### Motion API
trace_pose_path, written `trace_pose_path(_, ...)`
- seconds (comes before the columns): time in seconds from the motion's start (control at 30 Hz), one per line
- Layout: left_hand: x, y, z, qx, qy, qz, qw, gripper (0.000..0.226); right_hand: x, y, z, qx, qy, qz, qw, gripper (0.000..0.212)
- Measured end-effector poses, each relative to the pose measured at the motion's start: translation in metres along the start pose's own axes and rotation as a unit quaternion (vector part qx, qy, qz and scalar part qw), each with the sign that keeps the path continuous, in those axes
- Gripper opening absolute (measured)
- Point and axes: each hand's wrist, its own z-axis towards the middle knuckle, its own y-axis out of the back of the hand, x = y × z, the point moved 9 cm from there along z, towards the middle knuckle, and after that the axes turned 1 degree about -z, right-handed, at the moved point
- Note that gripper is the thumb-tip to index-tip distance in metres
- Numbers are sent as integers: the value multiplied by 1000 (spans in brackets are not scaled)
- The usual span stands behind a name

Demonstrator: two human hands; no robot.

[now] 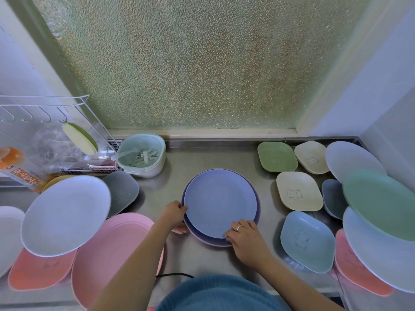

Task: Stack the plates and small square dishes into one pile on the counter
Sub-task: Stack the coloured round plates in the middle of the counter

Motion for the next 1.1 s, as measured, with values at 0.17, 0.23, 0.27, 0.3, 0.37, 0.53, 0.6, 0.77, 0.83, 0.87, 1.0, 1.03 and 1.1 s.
trace_pose_path(0.17, -7, -2, -1, -10, -26, 61, 998, 19, -1, -2, -1, 25, 3, 15, 1000, 18)
trace_pose_path(0.23, -11, -3, 0, -16, -37, 81, 996, 19, -3, -5, -1, 38, -3, 30, 999, 26)
trace_pose_path(0.27, -11, -3, 1, -17, -38, 88, 995, 18, -3, -6, -1, 43, -4, 40, 998, 28)
trace_pose_path(0.3, -10, -3, 1, -18, -38, 95, 995, 19, -4, -7, -1, 50, -5, 50, 997, 29)
trace_pose_path(0.37, -10, -4, 1, -16, -38, 99, 994, 19, -5, -9, -1, 55, -12, 67, 996, 28)
trace_pose_path(0.53, -6, -6, -2, -9, -29, 81, 996, 20, -11, -7, 2, 50, -48, 97, 993, 29)
trace_pose_path(0.6, 1, -6, -4, 5, -19, 61, 998, 25, -10, -5, 6, 53, -62, 85, 993, 31)
trace_pose_path(0.77, 25, 22, -17, -79, -41, 132, 987, 29, 18, 5, 32, 13, -71, 114, 991, 24)
trace_pose_path(0.83, 40, 44, -21, -148, -63, 118, 980, 21, 46, 1, 48, 19, -38, 128, 991, 21)
trace_pose_path(0.87, 48, 53, -23, -167, -69, 93, 979, 16, 63, 0, 55, 22, -16, 132, 991, 21)
trace_pose_path(1.0, 72, 86, -40, -202, -74, -20, 976, 16, 124, -10, 80, 64, 9, 154, 986, 23)
trace_pose_path(1.03, 76, 95, -46, -209, -69, -52, 974, 17, 134, -16, 84, 85, -10, 151, 985, 25)
trace_pose_path(1.1, 94, 112, -51, -224, -44, -82, 970, 19, 144, -35, 88, 128, -65, 143, 979, 34)
